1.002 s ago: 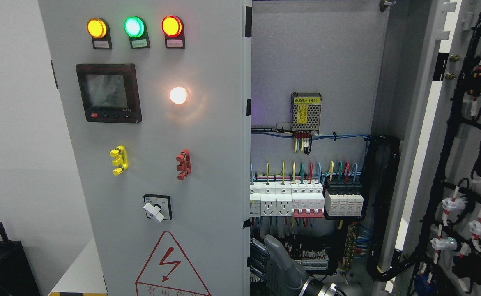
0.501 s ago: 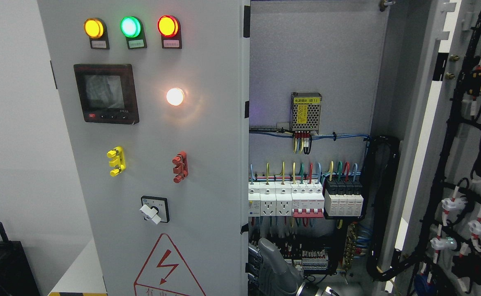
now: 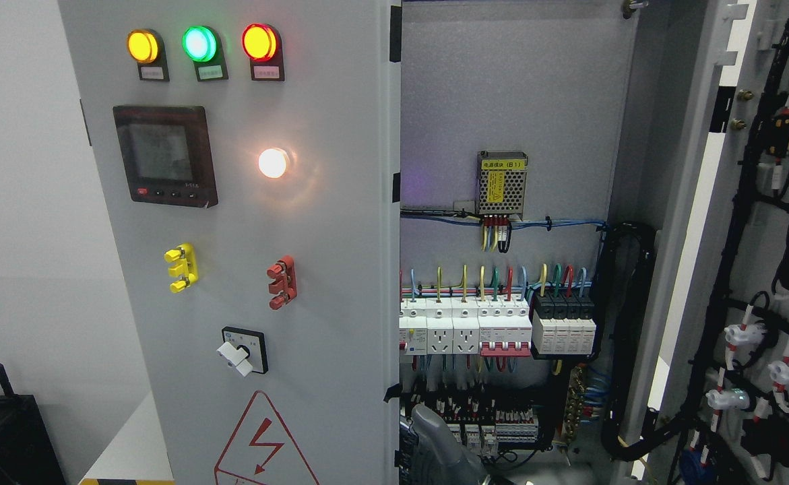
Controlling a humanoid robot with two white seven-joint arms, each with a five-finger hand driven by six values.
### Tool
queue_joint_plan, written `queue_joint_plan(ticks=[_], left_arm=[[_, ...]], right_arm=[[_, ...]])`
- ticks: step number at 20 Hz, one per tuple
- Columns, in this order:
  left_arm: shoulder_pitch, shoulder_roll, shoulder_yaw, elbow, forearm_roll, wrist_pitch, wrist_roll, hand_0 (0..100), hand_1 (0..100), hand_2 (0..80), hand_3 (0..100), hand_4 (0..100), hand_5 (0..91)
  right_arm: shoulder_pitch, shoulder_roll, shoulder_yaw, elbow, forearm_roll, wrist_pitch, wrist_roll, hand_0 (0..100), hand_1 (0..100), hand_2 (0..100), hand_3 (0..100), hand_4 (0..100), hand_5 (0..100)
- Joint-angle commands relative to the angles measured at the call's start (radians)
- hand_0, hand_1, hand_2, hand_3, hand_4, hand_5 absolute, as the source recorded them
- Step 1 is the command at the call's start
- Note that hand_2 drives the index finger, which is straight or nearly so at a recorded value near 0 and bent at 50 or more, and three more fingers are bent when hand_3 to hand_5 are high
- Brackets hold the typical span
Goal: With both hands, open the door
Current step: 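Push the inner edge of the indicator-light door outward with the right hand, then keep pushing the indicator-light door with the right hand until fully open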
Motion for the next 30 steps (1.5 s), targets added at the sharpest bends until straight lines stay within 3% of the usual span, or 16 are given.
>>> queue_joint_plan(ticks=[1,9,30], left_arm=[[0.000,0.000,0.001,0.000,0.000,-0.001,0.000,0,0,0.0,0,3,0.0],[0.000,0.000,0.001,0.000,0.000,-0.001,0.000,0,0,0.0,0,3,0.0],[0.000,0.000,-0.001,0.000,0.000,-0.001,0.000,0,0,0.0,0,3,0.0]], right_arm=[[0.025,0.001,0.029,-0.078,-0.001,0.000,0.001,0,0,0,0,0,0],[0.037,0.005,0.054,-0.123,-0.001,0.000,0.001,0,0,0,0,0,0],[0.047,0.073,0.141,-0.163,-0.001,-0.001,0.001,0,0,0,0,0,0]])
